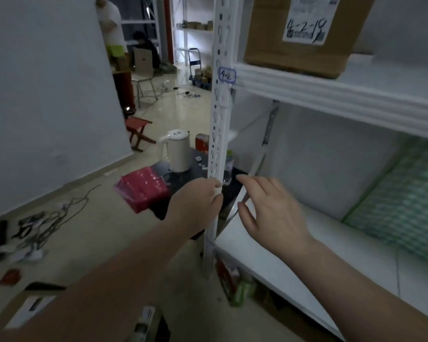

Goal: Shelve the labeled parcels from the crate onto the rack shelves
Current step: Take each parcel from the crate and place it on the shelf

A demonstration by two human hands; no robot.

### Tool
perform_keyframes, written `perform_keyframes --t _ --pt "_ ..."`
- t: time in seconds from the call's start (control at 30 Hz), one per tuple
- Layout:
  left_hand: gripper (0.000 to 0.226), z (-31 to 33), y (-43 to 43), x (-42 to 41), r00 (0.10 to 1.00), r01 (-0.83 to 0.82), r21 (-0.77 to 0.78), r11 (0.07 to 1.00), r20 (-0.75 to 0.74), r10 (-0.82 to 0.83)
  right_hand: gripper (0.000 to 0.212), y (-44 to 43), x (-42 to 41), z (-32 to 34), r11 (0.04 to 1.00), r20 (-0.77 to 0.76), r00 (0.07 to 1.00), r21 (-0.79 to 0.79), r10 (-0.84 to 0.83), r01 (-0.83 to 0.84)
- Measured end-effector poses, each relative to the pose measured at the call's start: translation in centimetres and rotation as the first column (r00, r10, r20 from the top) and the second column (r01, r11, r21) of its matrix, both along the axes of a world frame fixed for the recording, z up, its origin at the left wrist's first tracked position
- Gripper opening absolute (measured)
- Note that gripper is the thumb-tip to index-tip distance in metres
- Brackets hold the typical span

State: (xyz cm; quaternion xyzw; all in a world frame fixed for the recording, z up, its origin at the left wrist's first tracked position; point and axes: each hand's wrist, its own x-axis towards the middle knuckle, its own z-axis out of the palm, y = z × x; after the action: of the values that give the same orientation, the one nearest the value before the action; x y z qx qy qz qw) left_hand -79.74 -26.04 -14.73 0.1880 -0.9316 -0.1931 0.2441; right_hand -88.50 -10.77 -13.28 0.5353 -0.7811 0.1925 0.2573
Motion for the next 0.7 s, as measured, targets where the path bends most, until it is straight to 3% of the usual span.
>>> perform_keyframes --t 0.2,0.47,0.7 --pt "0.025 -6.4 4.3 10.1 0.936 -0.156 0.127 0.98 0.336 0.106 0.04 3.6 6.5 -6.5 0.933 0.273 0.959 0.358 -0.077 -0.027" --pt "0.028 -8.2 2.4 23.0 0.829 -0.438 0.26 0.861 0.488 0.275 0.034 1.5 14.4 -10.9 0.864 0.476 0.879 0.459 -0.042 -0.207" --pt "0.025 -11.4 0.8 33.0 0.781 -0.493 0.319 0.809 0.571 0.251 0.032 -0.9 23.1 -14.0 0.765 0.526 0.844 0.583 -0.101 -0.273"
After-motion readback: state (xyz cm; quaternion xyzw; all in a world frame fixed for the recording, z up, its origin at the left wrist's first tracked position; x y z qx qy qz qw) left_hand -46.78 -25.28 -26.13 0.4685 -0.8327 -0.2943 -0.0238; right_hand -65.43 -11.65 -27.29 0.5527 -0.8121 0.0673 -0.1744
